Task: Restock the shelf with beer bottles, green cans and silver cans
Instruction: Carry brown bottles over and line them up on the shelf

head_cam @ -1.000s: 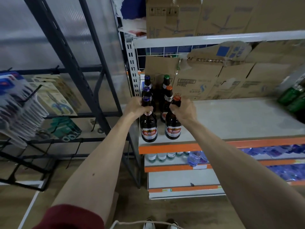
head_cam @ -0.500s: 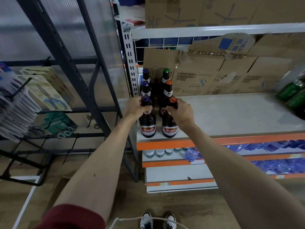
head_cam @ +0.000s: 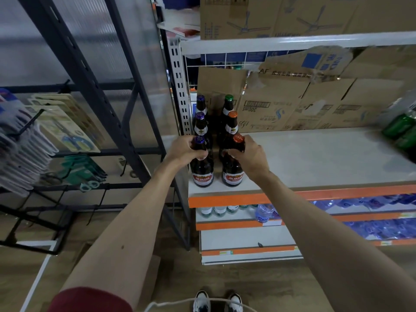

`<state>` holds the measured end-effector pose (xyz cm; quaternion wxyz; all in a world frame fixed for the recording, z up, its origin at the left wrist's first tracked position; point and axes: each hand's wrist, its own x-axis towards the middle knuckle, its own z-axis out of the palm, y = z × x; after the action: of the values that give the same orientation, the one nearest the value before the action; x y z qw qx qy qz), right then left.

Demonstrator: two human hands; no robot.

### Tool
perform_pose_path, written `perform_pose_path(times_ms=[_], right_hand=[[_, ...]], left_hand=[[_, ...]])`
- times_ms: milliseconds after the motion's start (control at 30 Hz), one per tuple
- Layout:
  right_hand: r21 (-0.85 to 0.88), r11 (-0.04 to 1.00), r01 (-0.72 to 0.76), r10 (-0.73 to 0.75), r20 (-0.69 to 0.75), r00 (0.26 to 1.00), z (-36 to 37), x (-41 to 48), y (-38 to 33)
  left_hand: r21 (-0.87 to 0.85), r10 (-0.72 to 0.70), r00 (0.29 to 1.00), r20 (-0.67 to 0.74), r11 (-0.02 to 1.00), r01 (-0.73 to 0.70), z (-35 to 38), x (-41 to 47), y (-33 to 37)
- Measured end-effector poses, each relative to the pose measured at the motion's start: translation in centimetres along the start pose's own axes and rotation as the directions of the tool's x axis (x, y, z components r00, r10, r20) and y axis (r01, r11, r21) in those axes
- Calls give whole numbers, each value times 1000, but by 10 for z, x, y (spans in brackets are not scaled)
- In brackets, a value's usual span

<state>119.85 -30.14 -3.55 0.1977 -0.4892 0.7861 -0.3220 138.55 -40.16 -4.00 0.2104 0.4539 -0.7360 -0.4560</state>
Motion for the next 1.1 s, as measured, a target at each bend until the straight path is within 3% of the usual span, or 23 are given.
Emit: perform_pose_path(times_ms=[400, 667, 1100], right_hand=[[-2, 1000, -2, 2, -2, 1000, 3, 4, -5], [19, 1000, -2, 2, 5, 1000, 3, -1, 1], [90, 996, -15, 7, 96, 995, -13, -9, -2]], left_hand=[[51, -28, 1000, -5, 998, 29, 4, 3, 6], [-21, -33, 999, -12, 999, 33, 7, -4, 3], [181, -55, 997, 52, 982, 45, -2, 8, 20]])
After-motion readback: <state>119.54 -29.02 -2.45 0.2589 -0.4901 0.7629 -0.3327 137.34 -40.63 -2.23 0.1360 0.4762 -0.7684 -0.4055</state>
